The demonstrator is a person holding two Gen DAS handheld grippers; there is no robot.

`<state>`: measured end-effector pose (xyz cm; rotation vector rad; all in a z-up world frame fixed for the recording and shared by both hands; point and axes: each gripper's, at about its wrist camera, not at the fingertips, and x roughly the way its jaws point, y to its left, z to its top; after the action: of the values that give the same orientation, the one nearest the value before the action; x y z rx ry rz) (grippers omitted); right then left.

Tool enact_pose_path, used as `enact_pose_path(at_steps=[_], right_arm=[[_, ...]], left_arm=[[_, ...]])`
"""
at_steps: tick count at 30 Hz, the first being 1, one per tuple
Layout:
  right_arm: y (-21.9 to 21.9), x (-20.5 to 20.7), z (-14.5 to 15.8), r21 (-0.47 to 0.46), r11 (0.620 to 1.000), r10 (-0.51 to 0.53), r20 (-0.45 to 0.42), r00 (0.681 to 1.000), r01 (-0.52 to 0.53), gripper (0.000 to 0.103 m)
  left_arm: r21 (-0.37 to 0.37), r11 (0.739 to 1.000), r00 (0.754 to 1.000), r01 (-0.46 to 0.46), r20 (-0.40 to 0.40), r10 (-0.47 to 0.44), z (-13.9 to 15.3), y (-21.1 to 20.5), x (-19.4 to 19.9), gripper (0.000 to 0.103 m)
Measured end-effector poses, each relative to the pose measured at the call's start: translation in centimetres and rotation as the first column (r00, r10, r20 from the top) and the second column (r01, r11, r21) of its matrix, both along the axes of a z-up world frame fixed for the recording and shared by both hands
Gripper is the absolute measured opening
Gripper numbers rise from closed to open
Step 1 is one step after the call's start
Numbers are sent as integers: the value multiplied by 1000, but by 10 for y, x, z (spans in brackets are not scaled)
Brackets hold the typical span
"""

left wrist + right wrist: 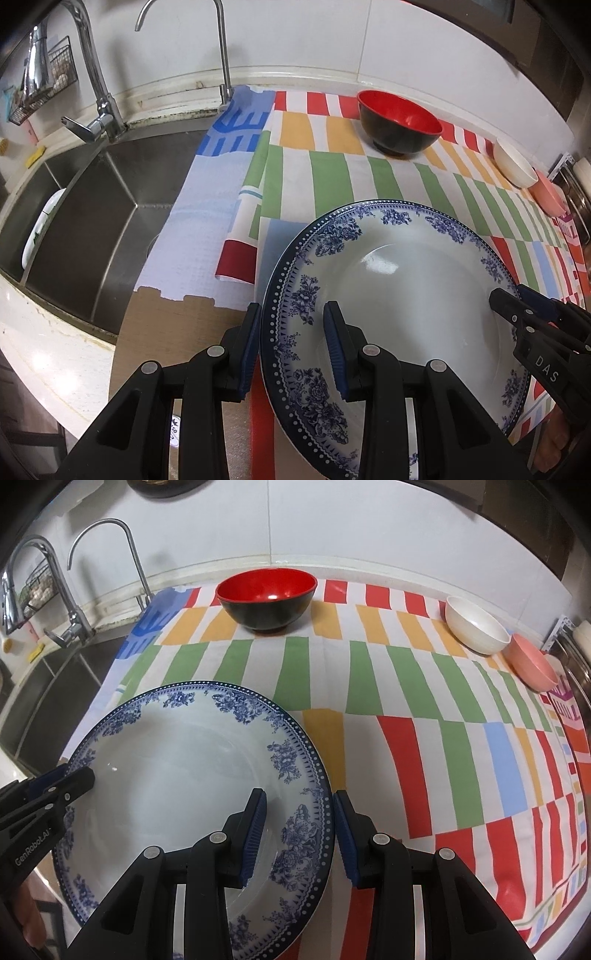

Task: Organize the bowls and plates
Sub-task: 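Lower the blue-floral plate onto the plate stack, then open both grippers and withdraw them from the plate stack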

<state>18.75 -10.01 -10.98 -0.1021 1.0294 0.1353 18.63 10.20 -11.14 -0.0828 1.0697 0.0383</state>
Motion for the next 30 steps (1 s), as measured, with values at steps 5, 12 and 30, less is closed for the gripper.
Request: enact_pose_path(at_steps=[5, 12, 30], right_arm=[[1, 2, -3, -5, 1000, -6, -13, 1000, 6, 38], [1, 4, -8, -6, 1000, -3, -36, 999, 3, 38], [-13, -4, 17, -1, 997, -71, 95, 993, 72, 54]], left_arm=[[3, 1000, 1000, 7, -12, -7, -4, -1, 3, 34], [17, 1000, 1000, 23, -21, -22, -7, -1, 5, 35], [13, 995, 994, 100, 49, -100, 18, -15, 12, 57]])
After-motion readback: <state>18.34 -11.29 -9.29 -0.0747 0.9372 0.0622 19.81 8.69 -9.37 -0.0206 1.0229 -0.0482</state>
